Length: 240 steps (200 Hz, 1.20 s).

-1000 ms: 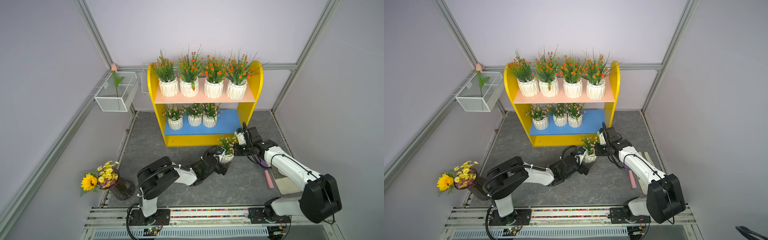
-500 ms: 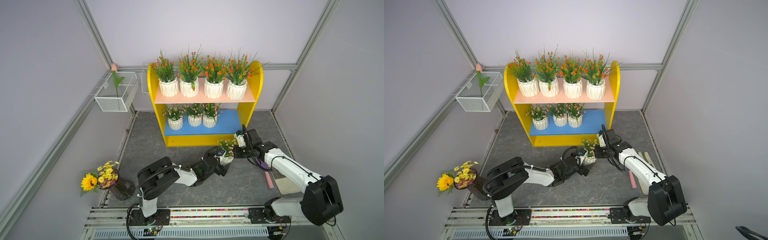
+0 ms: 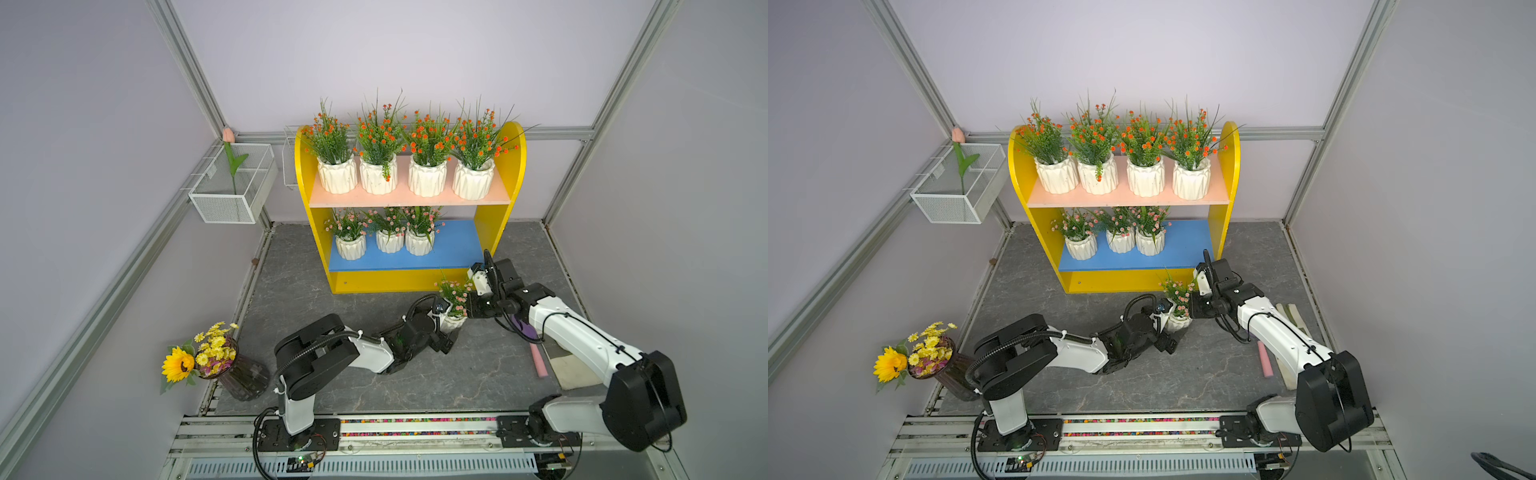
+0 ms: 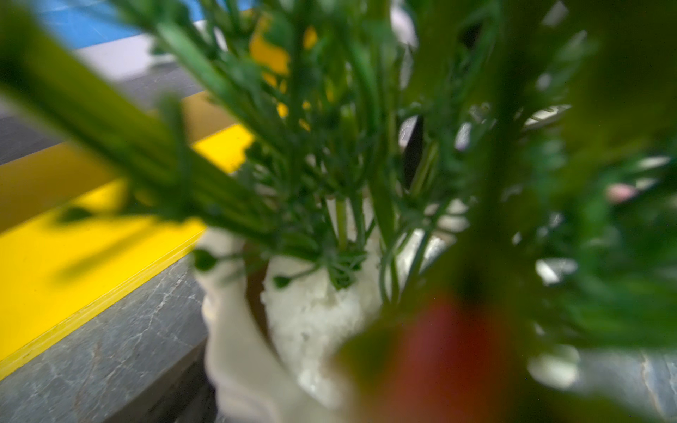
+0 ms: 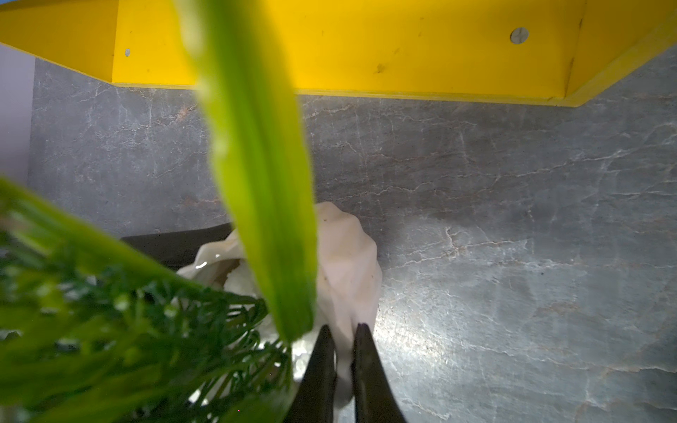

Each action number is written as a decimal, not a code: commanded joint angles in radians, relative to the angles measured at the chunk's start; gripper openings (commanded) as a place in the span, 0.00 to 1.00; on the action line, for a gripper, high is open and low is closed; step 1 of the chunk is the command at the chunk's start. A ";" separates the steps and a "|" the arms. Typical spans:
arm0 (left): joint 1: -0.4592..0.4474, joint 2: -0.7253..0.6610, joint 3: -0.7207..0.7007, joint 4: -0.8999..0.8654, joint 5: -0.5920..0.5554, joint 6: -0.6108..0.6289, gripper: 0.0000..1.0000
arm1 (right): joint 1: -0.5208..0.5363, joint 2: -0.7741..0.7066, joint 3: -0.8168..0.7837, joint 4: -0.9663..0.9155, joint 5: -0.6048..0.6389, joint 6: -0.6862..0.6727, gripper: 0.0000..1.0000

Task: Place the baby's breath potted plants on the rack by color
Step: Pick up the baby's breath potted plant from the center of the board.

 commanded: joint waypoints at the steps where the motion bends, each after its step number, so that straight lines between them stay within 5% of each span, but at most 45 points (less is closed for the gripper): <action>1: -0.011 -0.020 0.006 0.121 0.058 -0.019 1.00 | 0.030 -0.023 -0.006 0.031 -0.169 0.007 0.10; 114: -0.010 0.044 0.047 0.205 0.015 -0.073 1.00 | 0.039 -0.056 -0.113 0.117 -0.275 0.100 0.11; 240: -0.011 0.130 0.037 0.322 -0.050 -0.090 0.82 | 0.010 0.008 -0.167 0.169 -0.242 0.092 0.15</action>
